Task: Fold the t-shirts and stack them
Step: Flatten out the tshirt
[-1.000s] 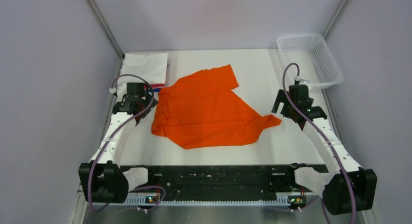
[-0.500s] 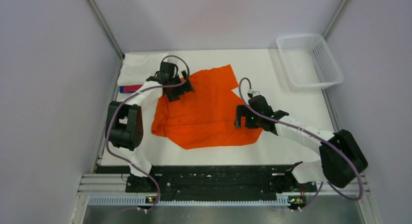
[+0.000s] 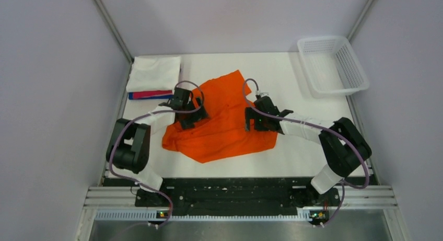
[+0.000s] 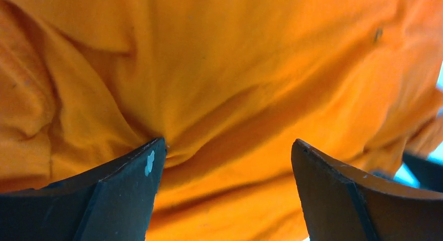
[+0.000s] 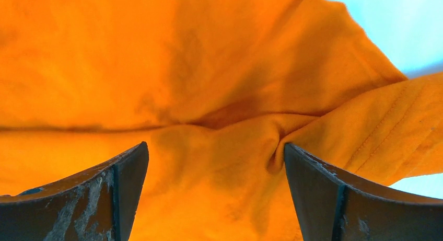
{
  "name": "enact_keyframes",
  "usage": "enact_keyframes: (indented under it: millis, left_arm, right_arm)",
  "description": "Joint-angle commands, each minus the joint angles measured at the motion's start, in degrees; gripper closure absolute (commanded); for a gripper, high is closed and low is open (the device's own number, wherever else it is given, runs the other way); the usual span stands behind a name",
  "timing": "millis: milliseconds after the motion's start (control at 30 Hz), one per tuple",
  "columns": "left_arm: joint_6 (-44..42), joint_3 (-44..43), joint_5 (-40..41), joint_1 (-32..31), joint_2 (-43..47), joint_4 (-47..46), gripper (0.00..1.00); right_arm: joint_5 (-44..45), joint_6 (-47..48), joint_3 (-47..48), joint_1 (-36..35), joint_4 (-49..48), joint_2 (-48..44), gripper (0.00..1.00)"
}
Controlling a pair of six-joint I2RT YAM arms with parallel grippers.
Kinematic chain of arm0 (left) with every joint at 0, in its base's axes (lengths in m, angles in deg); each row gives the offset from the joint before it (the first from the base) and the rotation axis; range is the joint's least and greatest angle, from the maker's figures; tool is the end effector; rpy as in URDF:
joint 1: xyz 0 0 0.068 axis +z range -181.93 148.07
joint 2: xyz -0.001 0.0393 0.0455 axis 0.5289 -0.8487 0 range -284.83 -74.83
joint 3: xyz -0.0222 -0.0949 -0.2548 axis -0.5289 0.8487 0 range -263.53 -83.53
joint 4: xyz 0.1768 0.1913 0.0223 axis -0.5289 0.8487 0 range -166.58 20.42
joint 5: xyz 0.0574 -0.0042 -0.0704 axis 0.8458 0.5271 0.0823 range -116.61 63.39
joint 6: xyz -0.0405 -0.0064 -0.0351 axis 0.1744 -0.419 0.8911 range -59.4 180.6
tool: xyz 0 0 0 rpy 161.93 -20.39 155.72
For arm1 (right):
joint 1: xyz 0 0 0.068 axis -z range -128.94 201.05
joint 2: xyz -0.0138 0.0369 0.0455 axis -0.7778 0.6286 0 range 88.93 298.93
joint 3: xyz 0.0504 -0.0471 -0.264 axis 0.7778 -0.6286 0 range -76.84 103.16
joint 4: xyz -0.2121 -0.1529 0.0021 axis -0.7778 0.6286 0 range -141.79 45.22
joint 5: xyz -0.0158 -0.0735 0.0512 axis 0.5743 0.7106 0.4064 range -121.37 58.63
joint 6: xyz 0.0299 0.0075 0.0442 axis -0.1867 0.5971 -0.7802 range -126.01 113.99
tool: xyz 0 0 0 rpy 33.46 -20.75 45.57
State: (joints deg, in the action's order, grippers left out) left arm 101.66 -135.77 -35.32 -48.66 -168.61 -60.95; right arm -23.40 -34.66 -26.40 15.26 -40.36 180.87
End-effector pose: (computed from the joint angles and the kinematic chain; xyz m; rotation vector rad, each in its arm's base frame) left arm 0.3046 -0.0972 0.1676 -0.5016 2.6101 -0.5556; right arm 0.2609 0.1821 0.1728 -0.0978 2.5054 0.3003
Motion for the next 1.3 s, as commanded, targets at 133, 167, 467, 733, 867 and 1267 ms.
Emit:
enact_keyframes:
  millis: [133, 167, 467, 733, 867, 1267]
  left_arm:
    - [8.2, 20.3, -12.5, -18.0, 16.3, 10.9, 0.04]
    - [8.4, 20.1, -12.8, -19.6, 18.7, 11.7, 0.04]
    - [1.1, 5.8, 7.0, -19.6, 24.6, 7.5, 0.01]
    - [-0.8, -11.6, 3.7, -12.2, -2.8, 1.7, 0.02]
    - [0.2, -14.8, 2.0, -10.0, -11.3, 1.5, 0.05]
    - [2.2, -7.7, 5.3, -3.4, -11.4, 1.6, 0.06]
  right_arm:
    - [-0.9, 3.8, 10.5, -0.4, -1.2, 8.8, 0.01]
    - [-1.0, 3.9, 10.5, -0.4, -1.3, 9.2, 0.01]
    - [1.1, 2.4, 3.2, -0.4, -2.1, 4.6, 0.01]
    - [2.0, 1.3, -5.0, 1.3, -4.1, -4.7, 0.01]
    - [2.0, -0.7, -10.1, 3.4, -4.1, -9.9, 0.01]
    - [6.8, -15.9, -28.8, 6.4, 12.0, -35.0, 0.01]
